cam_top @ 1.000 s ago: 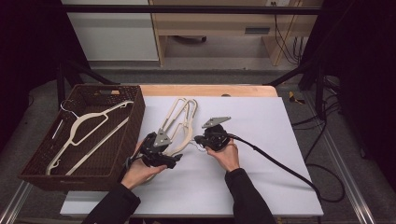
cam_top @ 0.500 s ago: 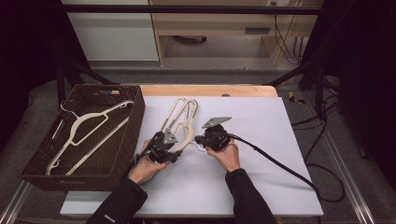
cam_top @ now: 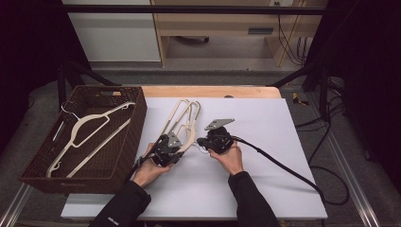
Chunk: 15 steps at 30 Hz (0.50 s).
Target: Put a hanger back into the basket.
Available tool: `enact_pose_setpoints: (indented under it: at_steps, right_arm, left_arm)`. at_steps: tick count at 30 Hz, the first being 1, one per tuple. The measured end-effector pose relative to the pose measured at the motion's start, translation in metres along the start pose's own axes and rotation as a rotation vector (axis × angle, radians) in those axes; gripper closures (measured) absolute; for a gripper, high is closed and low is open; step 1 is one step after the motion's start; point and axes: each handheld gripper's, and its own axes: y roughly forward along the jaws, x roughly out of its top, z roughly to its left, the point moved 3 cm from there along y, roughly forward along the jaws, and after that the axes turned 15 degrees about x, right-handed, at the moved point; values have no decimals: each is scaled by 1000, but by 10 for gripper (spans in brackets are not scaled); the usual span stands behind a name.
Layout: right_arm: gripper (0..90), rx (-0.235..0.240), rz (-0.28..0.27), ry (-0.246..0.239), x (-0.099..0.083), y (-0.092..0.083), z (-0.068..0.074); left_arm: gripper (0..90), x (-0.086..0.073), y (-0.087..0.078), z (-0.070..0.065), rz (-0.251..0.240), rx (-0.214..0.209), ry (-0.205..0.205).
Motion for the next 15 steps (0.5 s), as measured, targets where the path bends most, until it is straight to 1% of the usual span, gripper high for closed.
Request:
enact_pose_setpoints:
  at_steps: [1, 2, 3, 4, 5, 6, 8, 9, 10, 11, 12, 14, 15]
  right_arm:
    - [882, 4, 2, -16, 0, -1, 0]
    - [882, 4, 2, -16, 0, -1, 0]
    - [879, 1, -6, -28, 0, -2, 0]
    - [864, 2, -16, -29, 1, -3, 1]
    - [839, 1, -23, -41, 2, -4, 2]
    - [839, 1, -23, -41, 2, -4, 2]
    - [788, 7, -53, -53, 5, -10, 6]
    - [758, 11, -67, -54, 6, -13, 7]
    - [751, 7, -82, -55, 8, -16, 9]
    - [736, 9, -94, -66, 10, -20, 10]
    - [716, 11, -108, -71, 12, -24, 11]
    - [692, -3, -127, -86, 14, -32, 13]
    - [680, -2, -136, -91, 15, -36, 14]
  left_arm:
    - [753, 1, -1, 0, 3, 0, 0]
    - [756, 1, -1, 0, 3, 0, 0]
    - [756, 1, -2, 0, -2, 4, -1]
    - [760, 2, -4, 0, -8, 9, -3]
    - [764, 2, -4, 0, -8, 9, -3]
    - [764, 2, -6, 0, -8, 9, 0]
    - [772, 3, -8, 1, -7, 25, -5]
    - [773, 3, -9, 2, -5, 29, -12]
    - [775, 3, -9, 3, -9, 35, -25]
    - [775, 2, -10, 5, 0, 37, -20]
    - [776, 2, -10, 6, -5, 42, -34]
    - [777, 2, -13, 9, -16, 51, -43]
    - [778, 3, -14, 10, -21, 51, -46]
